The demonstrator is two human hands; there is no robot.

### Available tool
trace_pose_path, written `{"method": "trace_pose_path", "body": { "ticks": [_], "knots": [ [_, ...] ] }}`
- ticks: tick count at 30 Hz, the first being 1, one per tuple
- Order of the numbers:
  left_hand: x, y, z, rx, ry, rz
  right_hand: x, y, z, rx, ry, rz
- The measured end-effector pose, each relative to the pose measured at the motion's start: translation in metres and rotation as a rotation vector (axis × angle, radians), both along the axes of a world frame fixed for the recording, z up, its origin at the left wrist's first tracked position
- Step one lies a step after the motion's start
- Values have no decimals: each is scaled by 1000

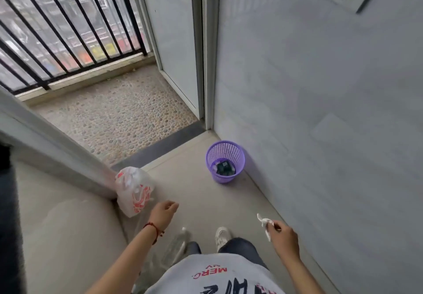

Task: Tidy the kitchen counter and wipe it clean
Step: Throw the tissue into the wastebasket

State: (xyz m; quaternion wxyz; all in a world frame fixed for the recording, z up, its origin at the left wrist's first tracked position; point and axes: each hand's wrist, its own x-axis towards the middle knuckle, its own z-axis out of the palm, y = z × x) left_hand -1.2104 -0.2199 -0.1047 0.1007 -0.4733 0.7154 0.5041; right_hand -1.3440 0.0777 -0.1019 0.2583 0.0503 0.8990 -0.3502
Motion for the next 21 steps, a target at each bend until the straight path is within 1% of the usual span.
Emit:
{"method": "trace_pose_path", "body": {
  "ticks": [4,8,16,21],
  "knots": [
    [-21,-16,-8,-10,-24,63,-62,-34,5,23,-20,95],
    [-42,-32,-9,-17,-50,84,-99,-71,5,20,-24,119],
    [-100,-89,-17,23,-95,-7,-145,-150,-3,5,-55,90],
    [-135,-125,-22,20,-112,-74,-204,-219,-8,20,25,78]
  ]
}}
